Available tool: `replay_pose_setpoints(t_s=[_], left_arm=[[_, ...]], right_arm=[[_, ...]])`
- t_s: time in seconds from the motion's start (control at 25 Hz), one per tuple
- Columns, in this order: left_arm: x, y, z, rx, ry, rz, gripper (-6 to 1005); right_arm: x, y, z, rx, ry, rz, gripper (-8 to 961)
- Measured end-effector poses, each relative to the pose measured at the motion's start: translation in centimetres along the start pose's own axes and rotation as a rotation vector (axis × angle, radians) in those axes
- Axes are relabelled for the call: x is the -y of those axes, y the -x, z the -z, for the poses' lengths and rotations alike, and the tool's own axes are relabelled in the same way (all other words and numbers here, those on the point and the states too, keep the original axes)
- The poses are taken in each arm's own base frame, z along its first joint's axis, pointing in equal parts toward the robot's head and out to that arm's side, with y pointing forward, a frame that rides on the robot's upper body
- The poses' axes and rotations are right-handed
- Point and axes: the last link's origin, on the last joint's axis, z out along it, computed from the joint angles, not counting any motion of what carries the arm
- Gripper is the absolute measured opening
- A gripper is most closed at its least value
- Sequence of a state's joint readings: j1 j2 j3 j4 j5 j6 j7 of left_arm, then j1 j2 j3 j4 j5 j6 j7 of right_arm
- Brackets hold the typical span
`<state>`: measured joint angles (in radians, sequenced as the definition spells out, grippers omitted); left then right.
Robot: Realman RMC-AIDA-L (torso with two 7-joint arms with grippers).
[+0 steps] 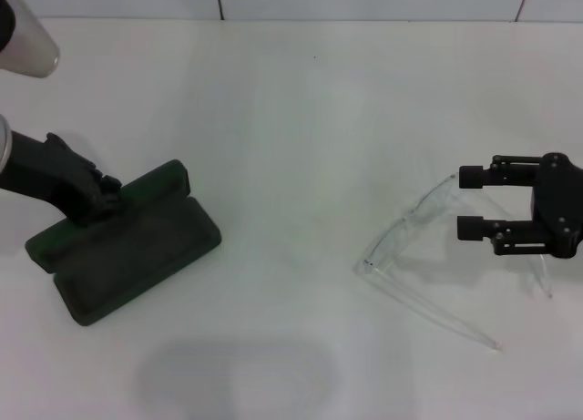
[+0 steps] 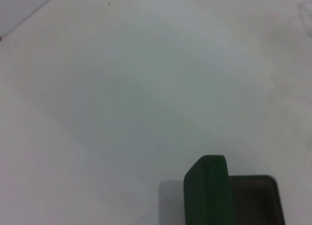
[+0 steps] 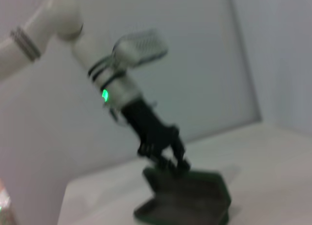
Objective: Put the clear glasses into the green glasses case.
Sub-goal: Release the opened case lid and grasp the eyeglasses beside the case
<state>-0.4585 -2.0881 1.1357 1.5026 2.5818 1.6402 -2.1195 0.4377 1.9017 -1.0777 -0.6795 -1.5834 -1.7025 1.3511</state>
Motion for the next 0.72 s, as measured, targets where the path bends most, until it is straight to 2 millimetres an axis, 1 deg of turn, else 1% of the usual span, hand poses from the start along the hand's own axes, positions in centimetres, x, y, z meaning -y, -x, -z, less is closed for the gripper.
replay_pose_setpoints(t_s=[0.12, 0.16, 0.2, 0.36, 0.4, 0.44, 0.56, 0.72], left_arm=[[-0.4, -0.3, 0.3, -0.013, 0.023, -0.009, 199], [-0.6, -0.4, 0.4, -0.021, 0.033, -0.013, 199], [-0.8, -0.6, 0.6, -0.03, 0.043, -0.018, 199], [-1.3, -1.3, 1.6, -0.064, 0.045, -0.045, 199], [-1.5, -1.6, 2.0, -0.073, 0.037, -0.059, 199], [-1.5, -1.6, 2.0, -0.073, 0.037, -0.059, 199], [-1.5, -2.0, 2.4, -0.081, 0.028, -0.071, 200], [-1.5, -2.4, 2.5, -0.085, 0.024, -0.076, 200]], right_arm=[[0.4, 2.6, 0.1, -0.103, 0.035, 0.044, 689], [0.6, 4.3, -0.1, -0.185, 0.043, 0.082, 692], [0.6, 4.3, -0.1, -0.185, 0.043, 0.082, 687], [1.5, 7.4, -1.2, -0.372, 0.039, 0.161, 664], [1.8, 8.7, -1.9, -0.441, 0.049, 0.196, 659], [1.8, 8.7, -1.9, -0.441, 0.049, 0.196, 653], [1.9, 10.6, -3.3, -0.572, 0.105, 0.247, 637], [2.2, 12.9, -5.2, -0.669, 0.132, 0.297, 612]])
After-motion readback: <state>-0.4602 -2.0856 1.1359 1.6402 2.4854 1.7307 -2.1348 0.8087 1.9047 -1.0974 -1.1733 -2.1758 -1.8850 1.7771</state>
